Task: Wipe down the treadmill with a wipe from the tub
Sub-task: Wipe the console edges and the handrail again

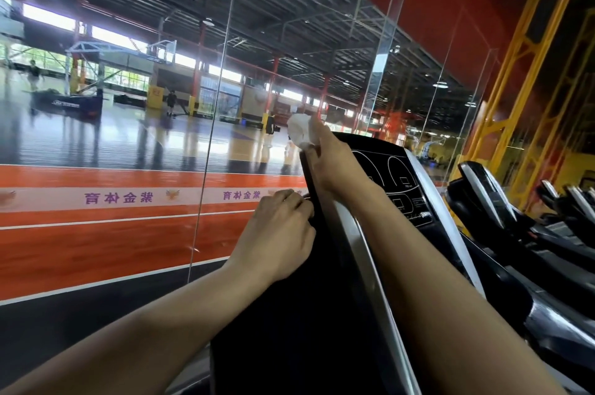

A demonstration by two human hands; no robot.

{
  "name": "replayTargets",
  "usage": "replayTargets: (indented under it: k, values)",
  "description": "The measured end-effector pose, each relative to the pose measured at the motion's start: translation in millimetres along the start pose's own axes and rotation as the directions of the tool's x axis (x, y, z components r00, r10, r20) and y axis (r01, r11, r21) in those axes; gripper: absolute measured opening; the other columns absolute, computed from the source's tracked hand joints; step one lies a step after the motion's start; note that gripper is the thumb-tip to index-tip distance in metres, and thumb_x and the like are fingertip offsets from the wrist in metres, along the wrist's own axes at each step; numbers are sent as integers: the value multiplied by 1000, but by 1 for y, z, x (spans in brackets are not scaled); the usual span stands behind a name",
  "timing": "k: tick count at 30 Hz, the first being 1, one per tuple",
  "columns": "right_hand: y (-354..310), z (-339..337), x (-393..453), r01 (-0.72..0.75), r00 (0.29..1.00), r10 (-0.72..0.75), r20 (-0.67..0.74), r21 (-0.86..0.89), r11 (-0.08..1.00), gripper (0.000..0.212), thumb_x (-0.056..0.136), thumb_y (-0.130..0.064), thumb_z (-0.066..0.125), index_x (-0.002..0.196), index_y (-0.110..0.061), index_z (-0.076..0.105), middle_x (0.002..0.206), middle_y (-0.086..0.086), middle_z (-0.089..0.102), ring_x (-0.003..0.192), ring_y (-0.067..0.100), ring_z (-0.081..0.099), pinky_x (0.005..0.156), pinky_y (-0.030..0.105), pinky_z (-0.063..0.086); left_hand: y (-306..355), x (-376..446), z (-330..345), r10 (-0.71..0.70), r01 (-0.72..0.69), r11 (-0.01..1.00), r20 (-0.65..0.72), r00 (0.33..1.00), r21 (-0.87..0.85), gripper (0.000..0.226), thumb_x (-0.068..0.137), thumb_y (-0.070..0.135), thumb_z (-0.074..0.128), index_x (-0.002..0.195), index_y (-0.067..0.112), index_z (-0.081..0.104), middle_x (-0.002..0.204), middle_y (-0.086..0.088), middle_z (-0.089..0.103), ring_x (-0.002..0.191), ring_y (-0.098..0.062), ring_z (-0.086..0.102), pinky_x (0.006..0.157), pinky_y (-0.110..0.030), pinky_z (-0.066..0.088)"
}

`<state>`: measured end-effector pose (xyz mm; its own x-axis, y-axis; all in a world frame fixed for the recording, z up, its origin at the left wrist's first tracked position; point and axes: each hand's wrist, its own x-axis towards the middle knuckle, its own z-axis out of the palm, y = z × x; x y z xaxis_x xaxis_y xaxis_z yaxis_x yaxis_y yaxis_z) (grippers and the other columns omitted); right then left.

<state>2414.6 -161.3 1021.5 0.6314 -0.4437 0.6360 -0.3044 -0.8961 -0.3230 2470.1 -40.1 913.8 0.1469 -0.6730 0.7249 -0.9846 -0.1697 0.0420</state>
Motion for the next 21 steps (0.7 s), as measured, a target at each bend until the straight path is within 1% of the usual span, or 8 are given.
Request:
replayTargets:
  k: [2,4,6,9,11,14,19,21]
  values:
    - [9,1,-22,5,1000,-4,-20,33,999,51,106,-21,47,155,-23,36,163,3,31,143,26,41,111,30,34,1,-1,-1,-2,2,1000,14,1000,-4,43,83,29,31,93,11,70,91,-7,67,93,-30,61,79,-45,53]
    - [19,0,-56,-28,998,32,-48,88,996,49,105,-20,46,154,-27,39,155,5,46,135,25,51,103,25,39,2,-2,-2,-9,9,1000,8,1000,-21,44,83,29,31,96,10,69,94,-8,66,95,-31,60,82,-45,52]
    - [33,-1,-100,-64,994,74,-85,111,992,49,105,-23,48,153,-31,40,122,7,70,107,25,66,83,27,44,4,-2,-3,7,-7,999,10,1000,-35,47,83,30,29,103,10,67,103,-8,66,101,-30,59,86,-45,51]
    - [54,-1,-179,-122,988,131,-77,111,986,50,104,-23,48,150,-41,40,78,-9,68,68,4,65,66,18,45,6,-2,-2,94,-93,995,33,995,-25,57,85,30,28,130,15,61,135,-5,62,121,-28,55,98,-45,48]
    - [59,-3,-225,-201,977,207,-43,113,973,53,104,-22,47,144,-57,39,87,-19,71,79,-6,66,68,7,40,6,-1,-1,135,-134,991,75,988,-18,65,85,31,28,144,19,54,150,-3,53,131,-28,51,104,-45,45]
    - [53,-9,-257,-290,957,290,11,75,954,59,101,-24,46,124,-77,33,93,-32,68,87,-11,64,72,11,47,5,0,1,146,-145,989,107,984,-19,69,85,32,26,149,21,51,155,-3,48,134,-30,50,107,-46,43]
    - [48,3,-210,-172,982,175,-76,46,984,66,96,-10,54,157,-24,32,128,8,67,112,29,65,85,30,45,6,1,3,165,-163,986,114,980,-24,67,84,29,30,144,16,56,151,-10,53,129,-36,55,107,-49,45]
    - [42,6,-167,-163,983,164,-86,18,986,67,98,-8,51,159,-17,26,138,17,60,115,39,61,86,33,40,5,1,2,160,-158,987,115,980,-25,65,84,25,35,145,16,55,152,-10,52,131,-36,53,108,-50,45]
